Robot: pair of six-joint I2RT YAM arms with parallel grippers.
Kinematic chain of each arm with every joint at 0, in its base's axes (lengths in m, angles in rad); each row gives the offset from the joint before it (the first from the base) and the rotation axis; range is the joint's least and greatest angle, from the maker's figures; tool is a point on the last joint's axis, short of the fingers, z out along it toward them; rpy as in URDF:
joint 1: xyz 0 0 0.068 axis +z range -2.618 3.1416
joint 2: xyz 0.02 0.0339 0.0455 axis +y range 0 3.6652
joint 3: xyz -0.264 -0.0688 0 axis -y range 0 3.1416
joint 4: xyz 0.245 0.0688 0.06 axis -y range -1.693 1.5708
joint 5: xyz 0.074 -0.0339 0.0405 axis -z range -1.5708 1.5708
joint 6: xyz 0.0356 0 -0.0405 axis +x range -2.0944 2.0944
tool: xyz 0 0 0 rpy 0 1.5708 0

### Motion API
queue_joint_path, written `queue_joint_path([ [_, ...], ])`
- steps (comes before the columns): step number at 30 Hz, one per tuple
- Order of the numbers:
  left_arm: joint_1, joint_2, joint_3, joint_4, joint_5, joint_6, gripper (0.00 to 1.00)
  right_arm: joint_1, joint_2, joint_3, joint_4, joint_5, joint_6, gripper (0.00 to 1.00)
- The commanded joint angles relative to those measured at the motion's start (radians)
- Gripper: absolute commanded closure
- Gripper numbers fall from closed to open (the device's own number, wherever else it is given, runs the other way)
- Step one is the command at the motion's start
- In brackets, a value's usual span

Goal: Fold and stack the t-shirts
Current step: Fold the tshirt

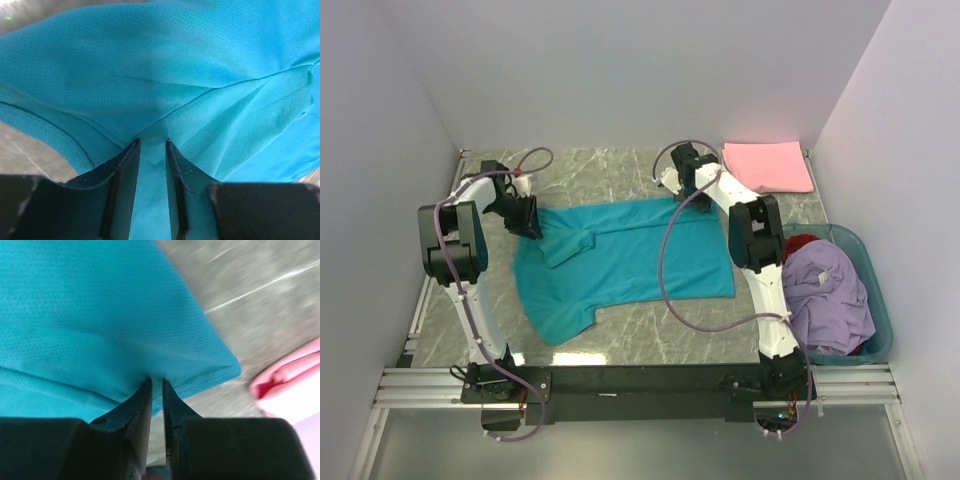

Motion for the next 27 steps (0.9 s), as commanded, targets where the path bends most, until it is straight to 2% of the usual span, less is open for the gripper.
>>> queue_joint_path([
  [1,0.019,0.073,0.055,0.049,-0.036,-0.018,0.65,0.001,0.072,0.103,0.021,0.057,-0.024,0.79],
  [4,0.027,0.11,0.136,0.033,-0.002,-0.018,0.63,0.001,0.096,0.17,0.05,0.088,-0.023,0.75],
  [7,0.03,0.066,0.204,-0.015,0.077,0.019,0.55,0.001,0.036,0.193,0.05,0.067,-0.001,0.59],
  [9,0.031,-0.028,0.213,-0.053,0.11,0.077,0.46,0.001,-0.032,0.154,0.035,0.038,0.017,0.45],
  [10,0.03,-0.066,0.21,-0.076,0.152,0.101,0.41,0.001,-0.119,0.128,0.029,0.004,0.02,0.41],
  [11,0.03,-0.144,0.195,-0.096,0.171,0.162,0.32,0.004,-0.164,0.076,0.008,-0.018,0.023,0.31],
  [12,0.033,-0.186,0.179,-0.115,0.186,0.19,0.3,0.006,-0.21,0.043,-0.003,-0.035,0.028,0.25],
  [14,0.037,-0.313,0.103,-0.164,0.228,0.273,0.24,0.01,-0.337,-0.056,-0.052,-0.085,0.031,0.25],
  [17,0.054,-0.46,-0.023,-0.269,0.277,0.426,0.21,0.035,-0.489,-0.216,-0.13,-0.152,0.046,0.24],
  [22,0.103,-0.655,-0.279,-0.398,0.296,0.64,0.25,0.133,-0.747,-0.608,-0.126,-0.185,0.089,0.28],
  [24,0.114,-0.704,-0.378,-0.391,0.274,0.694,0.27,0.164,-0.817,-0.746,-0.096,-0.185,0.12,0.35],
  [27,0.116,-0.797,-0.454,-0.351,0.259,0.714,0.3,0.217,-0.858,-0.84,-0.045,-0.182,0.155,0.45],
])
